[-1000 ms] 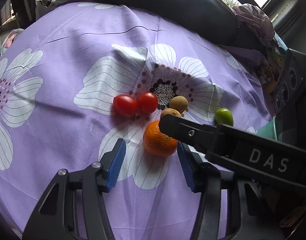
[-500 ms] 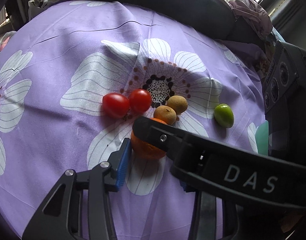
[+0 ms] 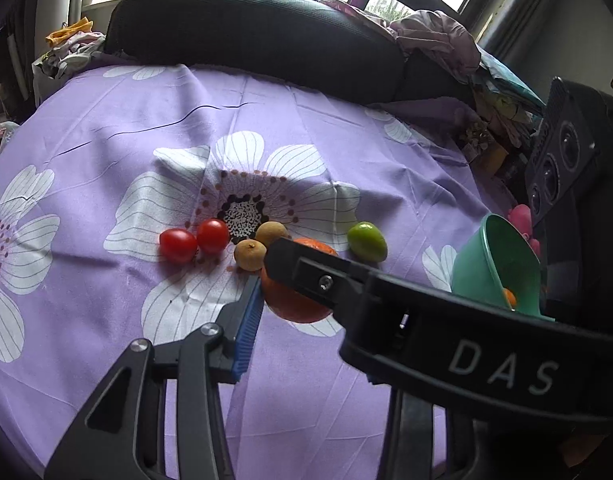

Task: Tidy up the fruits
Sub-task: 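Close the right gripper around the orange and lift it, then carry the orange with the right gripper down into the green bowl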

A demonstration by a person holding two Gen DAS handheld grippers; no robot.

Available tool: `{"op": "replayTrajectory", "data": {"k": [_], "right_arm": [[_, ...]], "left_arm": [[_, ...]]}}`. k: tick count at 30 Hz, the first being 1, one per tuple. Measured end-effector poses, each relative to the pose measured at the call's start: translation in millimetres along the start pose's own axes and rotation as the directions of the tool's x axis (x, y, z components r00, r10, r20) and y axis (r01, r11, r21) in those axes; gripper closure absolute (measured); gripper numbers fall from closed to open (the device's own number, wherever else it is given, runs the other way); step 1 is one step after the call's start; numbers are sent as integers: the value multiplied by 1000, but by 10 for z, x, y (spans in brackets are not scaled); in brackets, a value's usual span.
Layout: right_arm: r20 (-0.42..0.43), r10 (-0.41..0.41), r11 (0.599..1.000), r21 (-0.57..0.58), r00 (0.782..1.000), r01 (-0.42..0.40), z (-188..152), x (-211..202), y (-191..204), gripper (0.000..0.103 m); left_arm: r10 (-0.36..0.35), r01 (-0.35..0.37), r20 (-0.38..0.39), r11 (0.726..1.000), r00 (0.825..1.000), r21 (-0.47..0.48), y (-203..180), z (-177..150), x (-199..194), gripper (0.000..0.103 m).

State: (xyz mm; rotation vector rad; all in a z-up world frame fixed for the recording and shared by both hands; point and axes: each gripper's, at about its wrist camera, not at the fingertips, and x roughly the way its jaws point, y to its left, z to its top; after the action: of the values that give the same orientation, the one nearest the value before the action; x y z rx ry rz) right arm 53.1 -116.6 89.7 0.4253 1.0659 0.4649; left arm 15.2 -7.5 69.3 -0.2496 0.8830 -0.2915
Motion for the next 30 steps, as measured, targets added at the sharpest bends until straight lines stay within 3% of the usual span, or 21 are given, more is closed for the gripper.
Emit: {"op": "replayTrajectory", "data": {"k": [5, 11, 18, 30], "right_arm": [[80, -16, 1000, -5, 997, 17, -71, -282, -29, 59], [156, 18, 1000, 6, 988, -19, -100, -549, -184, 59], [255, -14, 1000, 3, 967, 14, -130, -957, -298, 59], [377, -69, 993, 111, 924, 29, -184, -1514, -812, 59]], "left_arm": [[-32, 29, 35, 997, 999, 72, -245, -55, -119, 61], [-23, 12, 74, 990, 997, 139, -543, -53, -181, 62], [-86, 60, 116, 975, 989, 215, -914, -41, -238, 62], [-177, 137, 84, 926, 981, 351, -1596, -23, -51, 62]]}}
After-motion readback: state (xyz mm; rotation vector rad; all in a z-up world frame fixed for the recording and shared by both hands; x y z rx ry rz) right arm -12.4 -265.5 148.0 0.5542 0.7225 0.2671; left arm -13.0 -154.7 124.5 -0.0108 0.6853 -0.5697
